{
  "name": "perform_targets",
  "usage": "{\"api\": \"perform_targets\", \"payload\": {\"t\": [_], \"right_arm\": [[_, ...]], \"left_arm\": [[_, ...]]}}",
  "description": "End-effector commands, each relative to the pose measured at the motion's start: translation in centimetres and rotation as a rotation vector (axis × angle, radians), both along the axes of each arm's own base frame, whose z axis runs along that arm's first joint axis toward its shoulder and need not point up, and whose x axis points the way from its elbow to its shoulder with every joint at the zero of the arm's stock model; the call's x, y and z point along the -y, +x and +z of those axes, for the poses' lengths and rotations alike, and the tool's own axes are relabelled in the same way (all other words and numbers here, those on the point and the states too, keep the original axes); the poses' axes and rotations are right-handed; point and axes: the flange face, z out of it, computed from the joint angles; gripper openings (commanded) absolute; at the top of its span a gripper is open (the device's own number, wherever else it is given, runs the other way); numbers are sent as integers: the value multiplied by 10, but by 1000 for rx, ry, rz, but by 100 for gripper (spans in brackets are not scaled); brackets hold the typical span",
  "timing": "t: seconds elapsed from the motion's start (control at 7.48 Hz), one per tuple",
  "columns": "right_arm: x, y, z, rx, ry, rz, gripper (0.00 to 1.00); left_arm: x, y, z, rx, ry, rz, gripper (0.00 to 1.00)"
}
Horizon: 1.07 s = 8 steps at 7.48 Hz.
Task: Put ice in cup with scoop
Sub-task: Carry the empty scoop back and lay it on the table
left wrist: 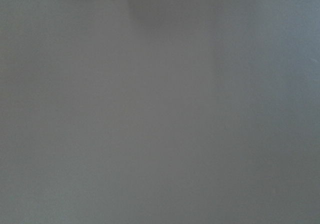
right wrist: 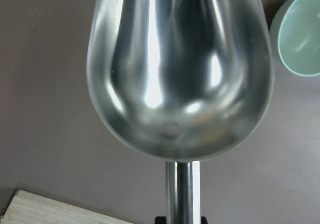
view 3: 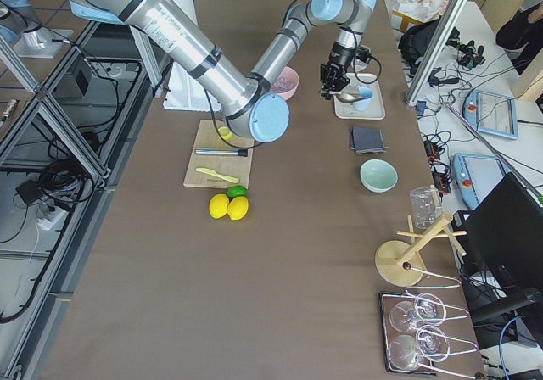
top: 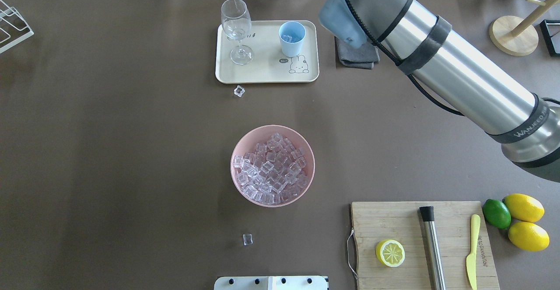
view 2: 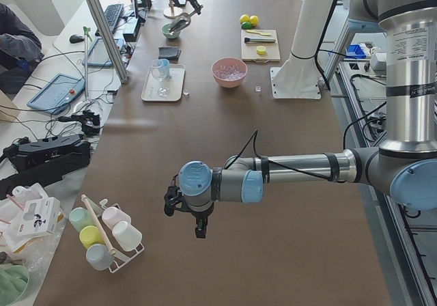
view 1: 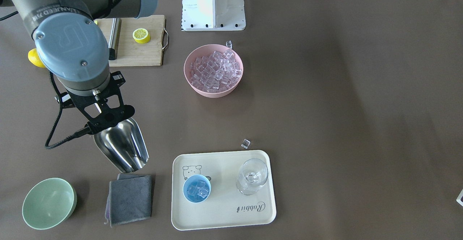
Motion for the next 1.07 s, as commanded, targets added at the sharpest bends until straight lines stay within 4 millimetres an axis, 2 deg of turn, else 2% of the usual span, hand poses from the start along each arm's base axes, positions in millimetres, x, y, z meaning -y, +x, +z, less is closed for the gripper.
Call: {"api": "perform_targets", "payload": {"t": [0.0, 0.13, 0.27, 0.53, 0.67, 0.94], "right_arm": [[-78, 65, 65, -5, 15, 115, 0], [-91, 94, 91, -19, 8, 156, 0], [-87, 119, 124, -48, 23, 196, 0], [-104, 132, 197, -90, -54, 288, 0], [-112, 133, 230, -79, -100, 357, 0], [-117, 129, 289, -49, -150, 459, 0]], "left_arm": [[-3, -7, 4, -3, -63, -54, 98], [-3, -7, 4, 1, -60, -53, 98], [-2, -6, 7, 3, -62, -47, 98], [7, -8, 15, 0, -75, -53, 98], [8, -8, 15, 0, -70, -50, 98], [8, -6, 18, 1, -76, -45, 98]]}}
